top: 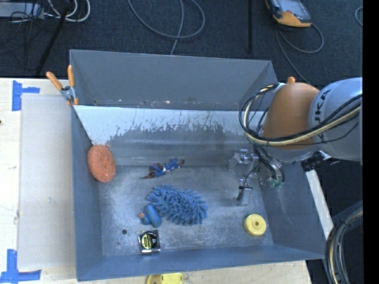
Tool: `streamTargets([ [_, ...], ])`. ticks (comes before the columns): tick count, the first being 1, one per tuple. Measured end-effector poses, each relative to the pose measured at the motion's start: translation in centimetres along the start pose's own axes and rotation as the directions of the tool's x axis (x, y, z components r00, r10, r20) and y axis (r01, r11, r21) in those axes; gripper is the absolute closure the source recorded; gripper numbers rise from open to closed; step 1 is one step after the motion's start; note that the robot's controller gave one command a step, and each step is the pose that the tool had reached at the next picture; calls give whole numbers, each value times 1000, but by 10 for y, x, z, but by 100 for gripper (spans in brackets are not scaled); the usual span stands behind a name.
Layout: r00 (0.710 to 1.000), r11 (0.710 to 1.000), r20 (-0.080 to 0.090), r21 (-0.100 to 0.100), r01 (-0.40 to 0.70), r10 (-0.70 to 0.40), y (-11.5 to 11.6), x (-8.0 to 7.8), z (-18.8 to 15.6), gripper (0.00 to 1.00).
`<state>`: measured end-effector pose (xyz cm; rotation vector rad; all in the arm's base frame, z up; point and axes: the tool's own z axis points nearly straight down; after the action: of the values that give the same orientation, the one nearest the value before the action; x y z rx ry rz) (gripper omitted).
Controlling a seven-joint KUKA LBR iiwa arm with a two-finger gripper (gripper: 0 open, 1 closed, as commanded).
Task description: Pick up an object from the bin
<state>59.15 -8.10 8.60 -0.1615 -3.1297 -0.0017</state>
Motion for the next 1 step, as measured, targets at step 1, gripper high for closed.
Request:
streamTargets([
  [1, 999, 999, 7, 1, 46, -46, 23, 0, 4, 0],
])
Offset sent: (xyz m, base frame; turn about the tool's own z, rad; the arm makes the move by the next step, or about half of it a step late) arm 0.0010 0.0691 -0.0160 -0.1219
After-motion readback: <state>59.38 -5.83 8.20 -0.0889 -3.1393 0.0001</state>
